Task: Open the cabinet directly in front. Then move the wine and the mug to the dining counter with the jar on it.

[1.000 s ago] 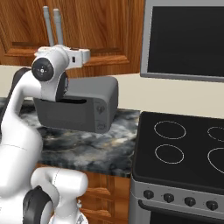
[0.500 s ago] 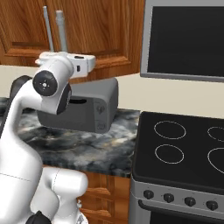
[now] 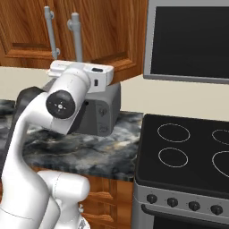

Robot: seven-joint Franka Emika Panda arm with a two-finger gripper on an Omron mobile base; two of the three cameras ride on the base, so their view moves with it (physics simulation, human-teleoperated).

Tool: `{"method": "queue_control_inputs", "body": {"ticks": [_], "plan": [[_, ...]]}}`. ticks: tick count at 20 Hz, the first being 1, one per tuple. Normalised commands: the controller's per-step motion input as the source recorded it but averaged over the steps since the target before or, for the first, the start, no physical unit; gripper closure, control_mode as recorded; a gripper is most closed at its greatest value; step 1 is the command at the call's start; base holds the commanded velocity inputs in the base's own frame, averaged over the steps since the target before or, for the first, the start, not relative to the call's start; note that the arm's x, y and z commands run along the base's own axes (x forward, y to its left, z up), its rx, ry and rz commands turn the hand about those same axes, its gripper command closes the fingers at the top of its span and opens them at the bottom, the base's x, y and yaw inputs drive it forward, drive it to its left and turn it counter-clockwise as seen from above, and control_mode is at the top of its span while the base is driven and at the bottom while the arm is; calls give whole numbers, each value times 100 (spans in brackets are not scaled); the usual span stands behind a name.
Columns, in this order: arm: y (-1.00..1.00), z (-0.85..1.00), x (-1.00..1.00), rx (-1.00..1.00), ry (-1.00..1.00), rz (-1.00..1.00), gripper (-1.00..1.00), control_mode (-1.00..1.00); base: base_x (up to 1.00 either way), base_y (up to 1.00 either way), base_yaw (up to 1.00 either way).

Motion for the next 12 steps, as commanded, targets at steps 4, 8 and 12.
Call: {"method": "queue_control_inputs", "body": {"ticks": [4,8,12], "plan": [[-9,0,-6,0,0,0,-100,-100,0,0,0],[-10,-20,-74,0,3,0,-100,-100,0,0,0],[-18,-29,-100,0,7,0,-100,-100,0,0,0]]}}
